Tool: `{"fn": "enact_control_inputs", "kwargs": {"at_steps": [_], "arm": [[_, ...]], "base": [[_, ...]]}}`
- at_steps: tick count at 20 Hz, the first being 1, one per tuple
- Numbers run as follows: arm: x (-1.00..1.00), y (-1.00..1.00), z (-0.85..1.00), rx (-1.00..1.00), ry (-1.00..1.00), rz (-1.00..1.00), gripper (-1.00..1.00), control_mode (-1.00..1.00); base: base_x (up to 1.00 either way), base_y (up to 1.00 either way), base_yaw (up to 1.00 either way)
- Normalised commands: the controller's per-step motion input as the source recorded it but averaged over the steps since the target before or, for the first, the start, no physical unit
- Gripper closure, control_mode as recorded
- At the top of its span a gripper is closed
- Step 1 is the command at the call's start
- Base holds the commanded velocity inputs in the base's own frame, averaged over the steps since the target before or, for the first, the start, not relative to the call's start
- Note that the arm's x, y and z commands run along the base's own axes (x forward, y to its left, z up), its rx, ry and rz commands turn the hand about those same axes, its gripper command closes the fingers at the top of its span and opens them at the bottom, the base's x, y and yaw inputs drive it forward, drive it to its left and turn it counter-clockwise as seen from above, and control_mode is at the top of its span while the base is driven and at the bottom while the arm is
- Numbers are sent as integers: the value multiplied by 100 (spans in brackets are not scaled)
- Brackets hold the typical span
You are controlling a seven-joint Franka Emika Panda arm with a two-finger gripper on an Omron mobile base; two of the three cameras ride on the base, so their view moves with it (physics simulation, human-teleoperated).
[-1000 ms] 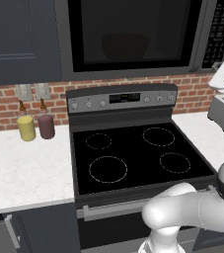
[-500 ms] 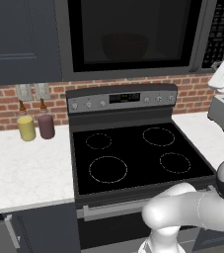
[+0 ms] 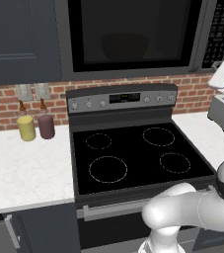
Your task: Open the microwave, place the bowl with waffle inside the microwave, then close the microwave door and turn it on.
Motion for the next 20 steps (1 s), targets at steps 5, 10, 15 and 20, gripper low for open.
{"fn": "enact_control_inputs", "kwargs": {"at_steps": [5,10,15,20], "arm": [[-11,3,5,0,-3,0,100,-100],[-17,9,1,0,-3,0,100,-100],[0,21,0,-3,-1,0,100,-100],[12,8,0,-5,0,0,100,-100]], "base": [[0,0,0],[0,0,0],[0,0,0],[0,0,0]]}}
